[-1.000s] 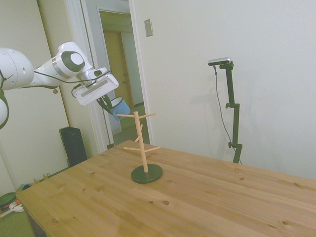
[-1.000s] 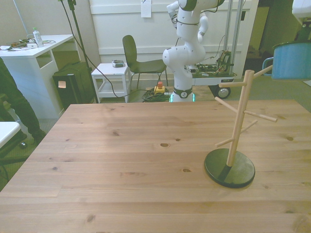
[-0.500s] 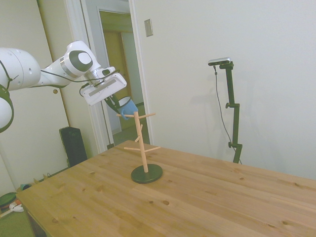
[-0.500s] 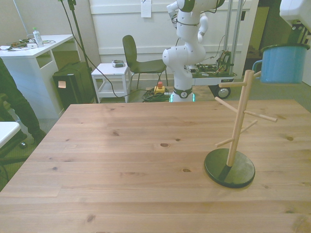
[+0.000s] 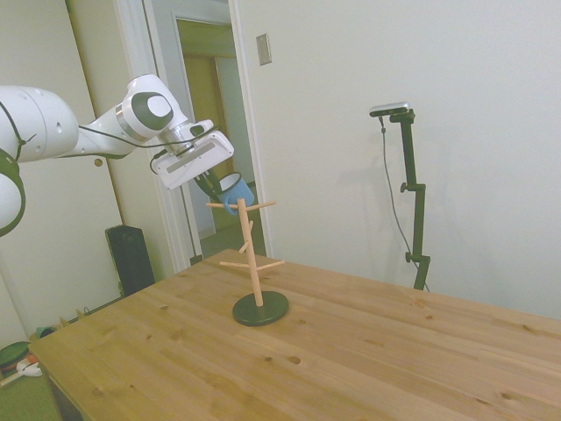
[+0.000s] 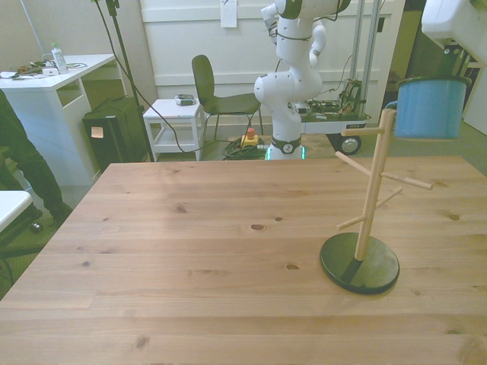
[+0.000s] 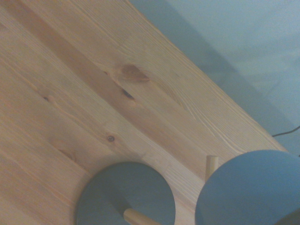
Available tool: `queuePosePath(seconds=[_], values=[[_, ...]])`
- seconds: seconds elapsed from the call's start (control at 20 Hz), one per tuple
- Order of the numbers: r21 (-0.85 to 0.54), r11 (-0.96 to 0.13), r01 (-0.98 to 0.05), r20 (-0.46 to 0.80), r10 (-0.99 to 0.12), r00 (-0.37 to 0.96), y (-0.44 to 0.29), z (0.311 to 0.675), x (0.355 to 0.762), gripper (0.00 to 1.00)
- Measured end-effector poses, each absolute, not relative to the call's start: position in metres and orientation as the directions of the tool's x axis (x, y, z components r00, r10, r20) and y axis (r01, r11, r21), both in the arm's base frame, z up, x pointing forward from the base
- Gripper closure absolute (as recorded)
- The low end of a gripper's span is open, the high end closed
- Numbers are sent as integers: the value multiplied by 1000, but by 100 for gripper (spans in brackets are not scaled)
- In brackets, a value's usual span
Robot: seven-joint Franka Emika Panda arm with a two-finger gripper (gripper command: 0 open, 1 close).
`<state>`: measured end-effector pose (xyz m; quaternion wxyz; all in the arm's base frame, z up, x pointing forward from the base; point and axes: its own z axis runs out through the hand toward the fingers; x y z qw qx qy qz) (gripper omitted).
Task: Hang the mug
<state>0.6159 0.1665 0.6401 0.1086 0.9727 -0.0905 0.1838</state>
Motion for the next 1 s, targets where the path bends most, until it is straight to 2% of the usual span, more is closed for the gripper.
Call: queuePosePath(seconds=[1.0], values=[[157,-958,-238,390,-161,907,153,643,620,0]])
